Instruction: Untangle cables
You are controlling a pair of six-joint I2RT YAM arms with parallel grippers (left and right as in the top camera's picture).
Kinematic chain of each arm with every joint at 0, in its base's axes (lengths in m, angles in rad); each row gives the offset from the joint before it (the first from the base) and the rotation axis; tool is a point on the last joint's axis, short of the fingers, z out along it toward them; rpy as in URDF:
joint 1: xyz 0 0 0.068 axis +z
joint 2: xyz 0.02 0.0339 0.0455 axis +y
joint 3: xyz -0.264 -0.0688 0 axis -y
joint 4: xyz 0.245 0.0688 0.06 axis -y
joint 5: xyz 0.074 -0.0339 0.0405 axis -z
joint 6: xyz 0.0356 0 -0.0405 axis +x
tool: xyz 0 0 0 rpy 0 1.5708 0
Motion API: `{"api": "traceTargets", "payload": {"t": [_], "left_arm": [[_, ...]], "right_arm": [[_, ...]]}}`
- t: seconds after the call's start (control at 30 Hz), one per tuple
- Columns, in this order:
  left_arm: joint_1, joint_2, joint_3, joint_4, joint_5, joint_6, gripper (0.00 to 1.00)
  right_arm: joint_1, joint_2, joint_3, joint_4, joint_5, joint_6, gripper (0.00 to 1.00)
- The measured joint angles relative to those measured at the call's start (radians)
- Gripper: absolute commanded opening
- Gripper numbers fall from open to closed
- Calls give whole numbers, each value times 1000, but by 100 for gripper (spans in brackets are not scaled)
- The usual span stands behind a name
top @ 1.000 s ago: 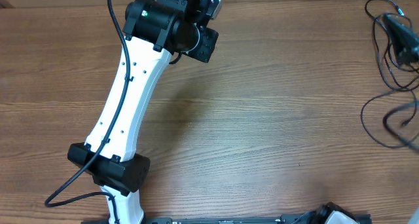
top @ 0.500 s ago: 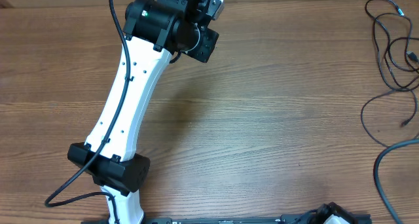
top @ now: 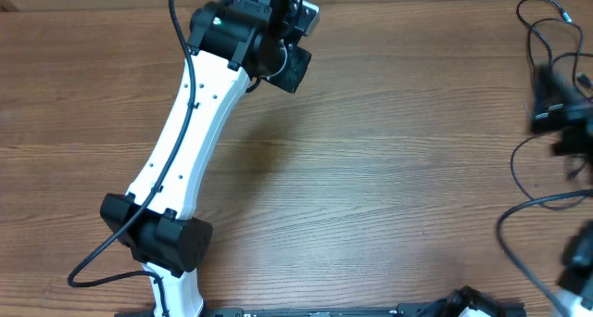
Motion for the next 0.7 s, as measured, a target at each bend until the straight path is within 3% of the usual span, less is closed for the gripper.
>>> {"api": "traceTargets", "payload": {"t": [0.23,0.47,0.7], "left_arm": [[0,0,-39,-5,30,0,45],[0,0,-39,-15,42,-5,47],[0,0,-39,-59,45,-59,47]], "right_arm": [[307,-208,-246,144,156,-68,100],[554,-373,-345,217,328,-88,100],[636,-506,-411,211,486,-102,100]]}}
